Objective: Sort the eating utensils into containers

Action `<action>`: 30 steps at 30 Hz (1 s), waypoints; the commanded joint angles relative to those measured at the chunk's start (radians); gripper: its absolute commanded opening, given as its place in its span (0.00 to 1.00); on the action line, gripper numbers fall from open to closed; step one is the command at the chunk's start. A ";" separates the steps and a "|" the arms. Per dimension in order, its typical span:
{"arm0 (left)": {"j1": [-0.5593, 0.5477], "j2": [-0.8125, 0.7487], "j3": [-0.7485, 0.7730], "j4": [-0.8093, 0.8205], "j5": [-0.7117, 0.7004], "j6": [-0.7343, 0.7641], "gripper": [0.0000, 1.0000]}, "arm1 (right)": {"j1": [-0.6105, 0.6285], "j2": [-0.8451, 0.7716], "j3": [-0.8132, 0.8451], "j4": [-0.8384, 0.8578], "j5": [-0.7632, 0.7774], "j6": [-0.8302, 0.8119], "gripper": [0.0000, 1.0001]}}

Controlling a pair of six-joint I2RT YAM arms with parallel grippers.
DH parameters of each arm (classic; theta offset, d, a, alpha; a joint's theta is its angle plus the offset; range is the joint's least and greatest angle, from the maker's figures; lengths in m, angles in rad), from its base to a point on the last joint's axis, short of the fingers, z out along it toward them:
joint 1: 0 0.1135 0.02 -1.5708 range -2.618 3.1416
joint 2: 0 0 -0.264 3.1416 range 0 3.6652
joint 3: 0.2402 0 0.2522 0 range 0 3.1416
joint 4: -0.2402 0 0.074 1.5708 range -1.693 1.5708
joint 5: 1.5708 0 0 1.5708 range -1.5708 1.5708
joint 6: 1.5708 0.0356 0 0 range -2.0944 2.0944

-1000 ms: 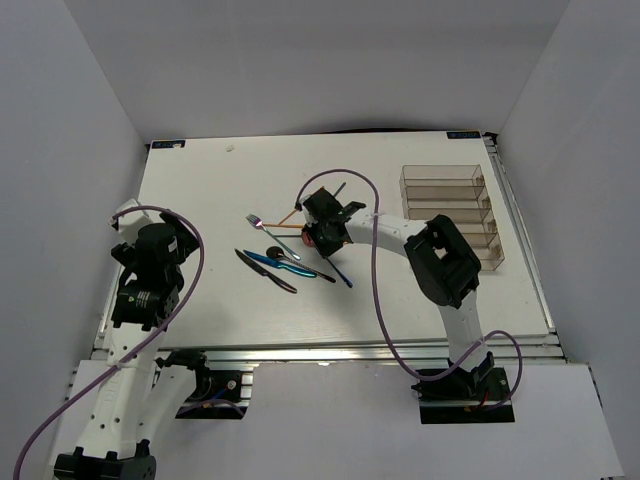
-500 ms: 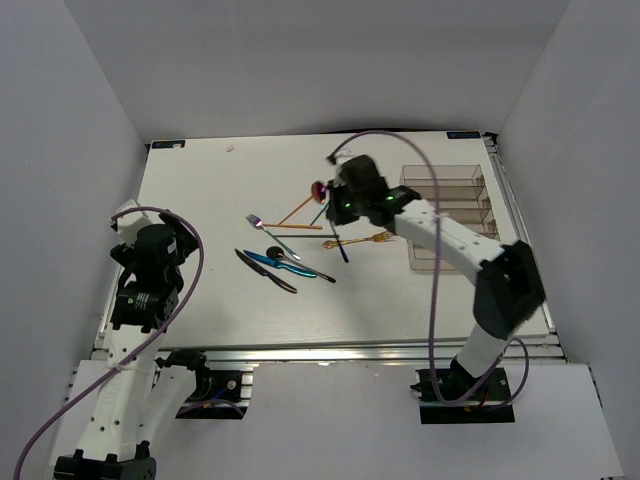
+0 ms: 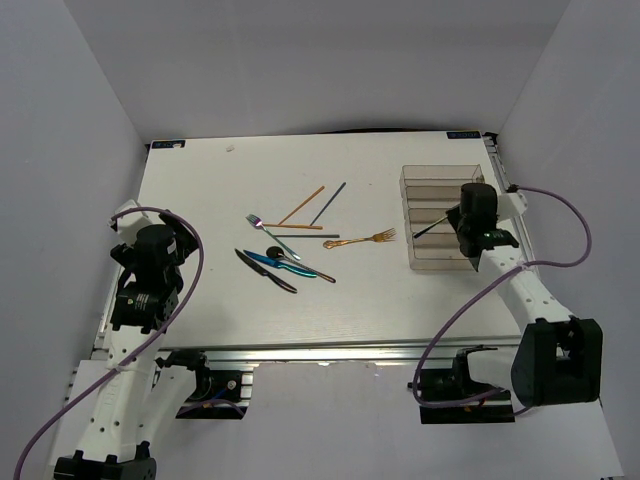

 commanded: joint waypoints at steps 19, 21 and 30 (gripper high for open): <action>0.000 -0.002 -0.012 0.016 0.023 0.007 0.98 | -0.138 0.075 -0.094 -0.009 0.136 0.306 0.00; 0.000 -0.002 -0.014 0.016 0.023 0.007 0.98 | -0.136 0.063 -0.123 0.015 0.117 0.303 0.13; 0.000 0.002 -0.012 0.017 0.026 0.008 0.98 | -0.138 -0.026 -0.143 0.026 0.079 0.283 0.54</action>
